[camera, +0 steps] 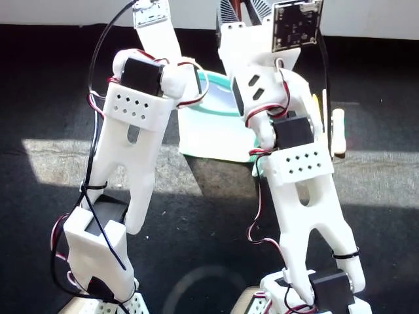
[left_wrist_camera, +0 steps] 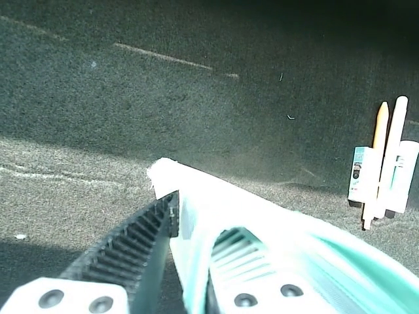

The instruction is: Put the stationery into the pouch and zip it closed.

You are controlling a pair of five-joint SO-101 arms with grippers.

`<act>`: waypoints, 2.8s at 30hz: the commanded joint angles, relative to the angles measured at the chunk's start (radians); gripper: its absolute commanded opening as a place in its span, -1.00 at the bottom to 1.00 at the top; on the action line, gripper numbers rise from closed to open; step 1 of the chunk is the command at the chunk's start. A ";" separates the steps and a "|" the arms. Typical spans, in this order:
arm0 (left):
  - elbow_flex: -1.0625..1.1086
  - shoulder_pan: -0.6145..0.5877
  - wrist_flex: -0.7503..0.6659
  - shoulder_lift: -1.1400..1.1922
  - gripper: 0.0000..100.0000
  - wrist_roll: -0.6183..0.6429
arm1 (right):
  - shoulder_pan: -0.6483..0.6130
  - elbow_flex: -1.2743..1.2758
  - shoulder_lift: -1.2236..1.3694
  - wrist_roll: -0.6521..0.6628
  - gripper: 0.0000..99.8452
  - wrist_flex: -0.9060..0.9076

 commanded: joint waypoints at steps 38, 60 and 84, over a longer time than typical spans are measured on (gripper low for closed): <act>0.001 -0.012 0.029 0.036 -0.98 -0.011 | -0.073 0.466 -0.636 0.037 -0.99 0.357; 0.001 -0.005 0.029 0.036 -0.98 -0.012 | -0.073 0.444 -0.555 0.034 -0.69 0.456; 0.001 -0.007 0.029 0.033 -0.98 -0.014 | 0.498 -0.171 0.016 0.035 -0.69 0.878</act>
